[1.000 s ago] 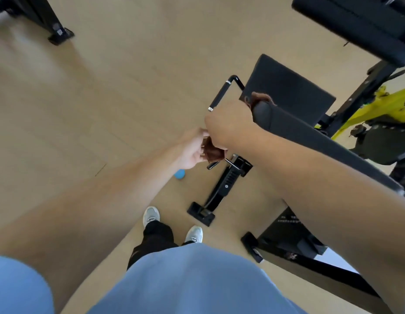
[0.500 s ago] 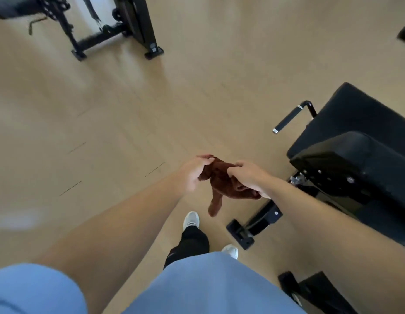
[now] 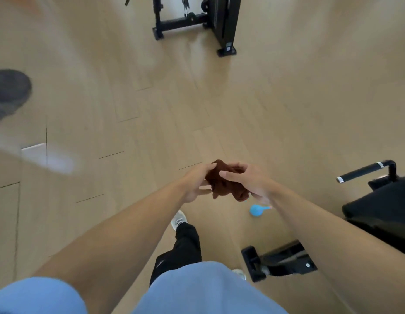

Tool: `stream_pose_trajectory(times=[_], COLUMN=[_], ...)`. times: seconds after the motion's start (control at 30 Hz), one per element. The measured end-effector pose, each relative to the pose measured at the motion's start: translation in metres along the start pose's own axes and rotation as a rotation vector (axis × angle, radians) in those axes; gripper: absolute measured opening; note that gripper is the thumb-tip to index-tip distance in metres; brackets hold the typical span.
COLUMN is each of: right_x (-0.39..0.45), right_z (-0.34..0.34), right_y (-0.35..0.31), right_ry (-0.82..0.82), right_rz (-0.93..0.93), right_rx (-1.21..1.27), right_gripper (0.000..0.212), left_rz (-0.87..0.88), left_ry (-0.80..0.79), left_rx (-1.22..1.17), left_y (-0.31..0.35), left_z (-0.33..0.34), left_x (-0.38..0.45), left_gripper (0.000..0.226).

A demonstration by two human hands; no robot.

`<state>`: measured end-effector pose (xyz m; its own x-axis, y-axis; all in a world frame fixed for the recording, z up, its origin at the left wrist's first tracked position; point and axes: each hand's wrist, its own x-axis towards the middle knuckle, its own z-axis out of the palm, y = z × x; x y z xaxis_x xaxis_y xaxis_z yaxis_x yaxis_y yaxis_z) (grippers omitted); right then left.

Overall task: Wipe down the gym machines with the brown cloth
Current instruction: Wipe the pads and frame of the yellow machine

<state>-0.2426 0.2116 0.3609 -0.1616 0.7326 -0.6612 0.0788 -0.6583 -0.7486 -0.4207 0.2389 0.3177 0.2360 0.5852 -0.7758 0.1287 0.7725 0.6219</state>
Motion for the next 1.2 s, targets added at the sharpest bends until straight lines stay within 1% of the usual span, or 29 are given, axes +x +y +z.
stream_pose_trajectory(times=[0.1, 0.17, 0.23, 0.27, 0.37, 0.43, 0.5, 0.53, 0.57, 0.67, 0.7, 0.77, 0.83, 0.93, 1.0, 1.03, 1.07, 1.13, 1.2], right_x=[0.057, 0.095, 0.124, 0.130, 0.162, 0.183, 0.203, 0.214, 0.227, 0.269, 0.285, 0.318, 0.352, 0.398, 0.432, 0.447, 0.460, 0.496, 0.519], right_z=[0.033, 0.051, 0.068, 0.072, 0.093, 0.104, 0.114, 0.117, 0.122, 0.133, 0.136, 0.139, 0.144, 0.149, 0.152, 0.156, 0.158, 0.163, 0.168], right_y=[-0.031, -0.054, -0.081, -0.087, -0.126, -0.154, -0.177, -0.186, -0.196, -0.228, -0.240, -0.262, -0.288, -0.332, -0.366, -0.383, -0.397, -0.433, -0.463], right_ry=[-0.055, -0.055, -0.025, -0.016, -0.081, -0.141, -0.161, -0.147, -0.118, -0.008, 0.010, -0.011, -0.059, -0.078, -0.131, -0.173, -0.199, -0.183, -0.151], right_rz=[0.028, 0.070, 0.082, 0.083, 0.062, 0.037, 0.013, -0.003, -0.020, -0.061, -0.064, -0.087, -0.124, -0.206, -0.231, -0.234, -0.241, -0.312, -0.373], right_rx=[-0.040, 0.025, 0.096, 0.128, 0.139, 0.092, 0.009, -0.046, -0.113, -0.328, -0.414, -0.596, -0.687, -0.727, -0.733, -0.746, -0.771, -0.843, -0.876], right_gripper=[0.037, 0.043, 0.046, 0.048, 0.060, 0.073, 0.077, 0.073, 0.065, 0.036, 0.028, 0.014, 0.015, 0.015, 0.013, 0.014, 0.021, 0.030, 0.028], left_rz=[-0.021, -0.004, 0.019, 0.038, 0.092, 0.147, 0.174, 0.183, 0.194, 0.252, 0.271, 0.307, 0.318, 0.326, 0.301, 0.286, 0.274, 0.273, 0.285], left_ry=[0.013, 0.019, -0.025, -0.046, 0.030, 0.104, 0.179, 0.209, 0.231, 0.279, 0.295, 0.316, 0.330, 0.344, 0.348, 0.349, 0.347, 0.352, 0.376], left_rx=[-0.128, -0.163, -0.147, -0.096, -0.003, 0.014, 0.024, 0.025, 0.018, 0.061, 0.090, 0.143, 0.151, 0.178, 0.185, 0.196, 0.217, 0.268, 0.356], left_y=[0.022, 0.040, 0.058, 0.063, 0.094, 0.113, 0.131, 0.140, 0.152, 0.190, 0.204, 0.232, 0.264, 0.314, 0.350, 0.368, 0.381, 0.414, 0.434], left_z=[-0.051, -0.088, -0.122, -0.130, -0.172, -0.200, -0.222, -0.232, -0.242, -0.270, -0.280, -0.300, -0.321, -0.353, -0.377, -0.389, -0.400, -0.425, -0.446], left_x=[0.019, 0.031, 0.039, 0.039, 0.048, 0.061, 0.071, 0.077, 0.082, 0.097, 0.104, 0.118, 0.135, 0.158, 0.175, 0.181, 0.186, 0.202, 0.214], left_gripper=[0.038, 0.038, 0.045, 0.045, 0.027, 0.022, 0.021, 0.020, 0.019, 0.021, 0.022, 0.024, 0.023, 0.021, 0.018, 0.015, 0.013, 0.017, 0.018])
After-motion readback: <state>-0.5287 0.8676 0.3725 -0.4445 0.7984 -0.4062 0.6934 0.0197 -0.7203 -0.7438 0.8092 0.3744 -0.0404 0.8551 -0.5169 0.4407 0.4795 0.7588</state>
